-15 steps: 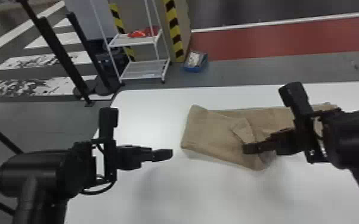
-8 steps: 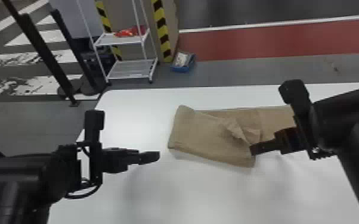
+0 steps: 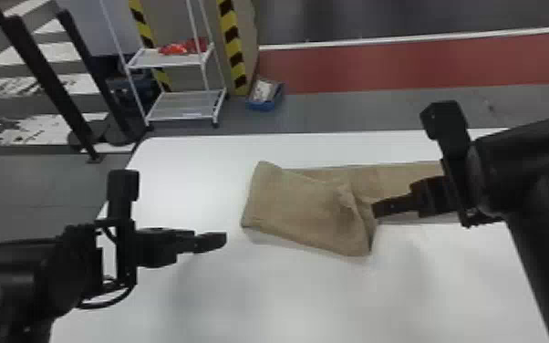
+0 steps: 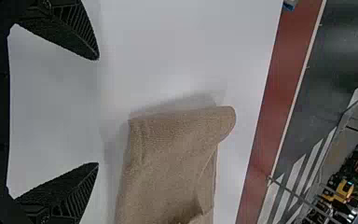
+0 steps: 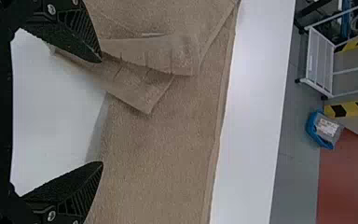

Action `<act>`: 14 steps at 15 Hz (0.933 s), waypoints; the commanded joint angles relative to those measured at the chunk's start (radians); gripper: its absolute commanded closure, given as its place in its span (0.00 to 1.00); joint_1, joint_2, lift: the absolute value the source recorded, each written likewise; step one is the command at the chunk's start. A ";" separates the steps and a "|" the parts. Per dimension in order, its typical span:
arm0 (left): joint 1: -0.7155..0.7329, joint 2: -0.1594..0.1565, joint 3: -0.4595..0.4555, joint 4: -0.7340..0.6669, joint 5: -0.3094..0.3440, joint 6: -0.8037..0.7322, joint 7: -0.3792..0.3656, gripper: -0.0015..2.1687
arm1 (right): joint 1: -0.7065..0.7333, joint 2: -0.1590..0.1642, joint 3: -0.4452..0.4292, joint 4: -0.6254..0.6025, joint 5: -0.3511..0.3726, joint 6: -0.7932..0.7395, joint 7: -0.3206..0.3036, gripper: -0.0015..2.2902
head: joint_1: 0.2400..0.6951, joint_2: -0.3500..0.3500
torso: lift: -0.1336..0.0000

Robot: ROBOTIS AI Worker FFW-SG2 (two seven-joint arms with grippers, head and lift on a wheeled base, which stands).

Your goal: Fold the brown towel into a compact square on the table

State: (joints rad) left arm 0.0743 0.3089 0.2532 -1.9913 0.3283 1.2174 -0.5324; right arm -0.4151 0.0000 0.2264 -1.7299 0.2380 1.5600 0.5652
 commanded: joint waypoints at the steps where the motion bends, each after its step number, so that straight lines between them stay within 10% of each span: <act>1: 0.002 -0.004 0.000 -0.001 0.000 0.000 0.000 0.04 | 0.003 0.001 -0.001 0.046 -0.088 -0.060 0.004 0.05 | 1.00 0.78 | 0.04; 7: 0.012 -0.002 0.006 -0.001 0.000 0.000 0.000 0.04 | -0.036 0.001 0.034 0.147 -0.152 -0.180 -0.015 0.05 | 1.00 0.86 | 0.04; 14: 0.025 -0.001 0.006 0.005 0.000 -0.003 -0.008 0.04 | -0.131 0.001 0.079 0.216 -0.034 0.012 -0.053 0.05 | 1.00 0.82 | 0.04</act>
State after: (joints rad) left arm 0.0972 0.3071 0.2586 -1.9921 0.3282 1.2166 -0.5390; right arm -0.5369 0.0000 0.3044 -1.5095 0.1794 1.5474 0.5147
